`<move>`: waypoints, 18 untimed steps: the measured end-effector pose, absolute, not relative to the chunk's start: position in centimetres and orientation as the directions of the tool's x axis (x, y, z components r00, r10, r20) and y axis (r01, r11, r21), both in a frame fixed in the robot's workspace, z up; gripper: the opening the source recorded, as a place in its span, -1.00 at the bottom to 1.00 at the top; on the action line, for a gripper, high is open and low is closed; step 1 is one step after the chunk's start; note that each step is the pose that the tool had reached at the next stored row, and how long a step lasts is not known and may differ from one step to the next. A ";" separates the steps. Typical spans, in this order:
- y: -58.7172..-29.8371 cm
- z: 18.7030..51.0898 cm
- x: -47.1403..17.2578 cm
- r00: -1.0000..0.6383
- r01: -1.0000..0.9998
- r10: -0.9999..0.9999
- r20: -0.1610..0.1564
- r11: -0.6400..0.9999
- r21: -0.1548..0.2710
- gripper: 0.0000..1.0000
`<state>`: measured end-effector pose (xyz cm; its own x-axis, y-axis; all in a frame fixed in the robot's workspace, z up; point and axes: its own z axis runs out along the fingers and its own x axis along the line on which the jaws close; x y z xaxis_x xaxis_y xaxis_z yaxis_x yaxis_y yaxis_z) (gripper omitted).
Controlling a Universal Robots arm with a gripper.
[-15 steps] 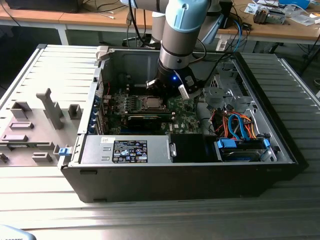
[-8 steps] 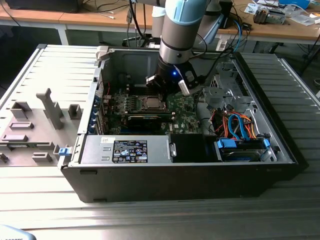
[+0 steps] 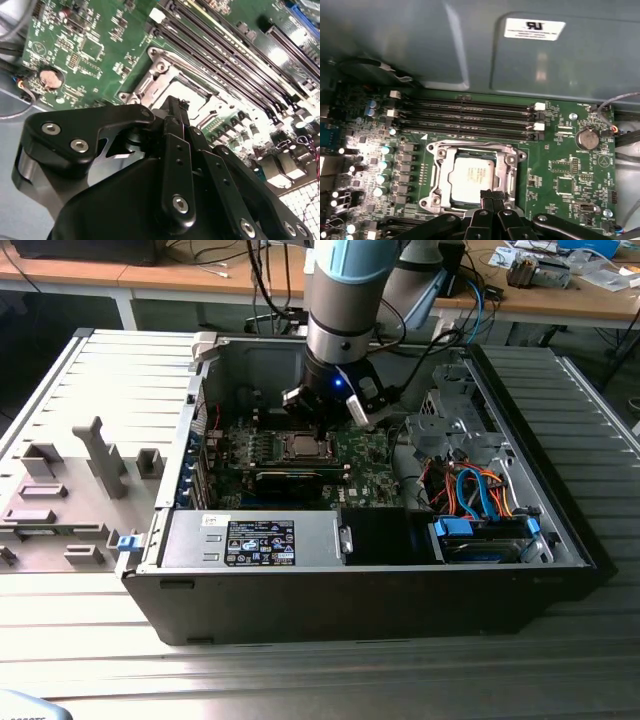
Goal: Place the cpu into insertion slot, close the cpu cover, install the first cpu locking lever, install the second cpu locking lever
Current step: 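Install the second cpu locking lever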
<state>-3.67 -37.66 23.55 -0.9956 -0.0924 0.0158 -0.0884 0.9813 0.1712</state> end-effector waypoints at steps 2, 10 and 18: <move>-37.7 23.6 -4.2 -0.996 -0.088 -0.092 0.015 0.981 0.171 -0.79; -37.6 23.7 -5.1 -0.996 -0.089 -0.092 0.013 0.981 0.171 -0.79; -37.2 23.9 -5.5 -0.996 -0.089 -0.092 0.013 0.981 0.171 -0.79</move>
<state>-5.50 -37.22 23.92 -0.9956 -0.0924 0.0127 -0.0888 0.9813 0.1707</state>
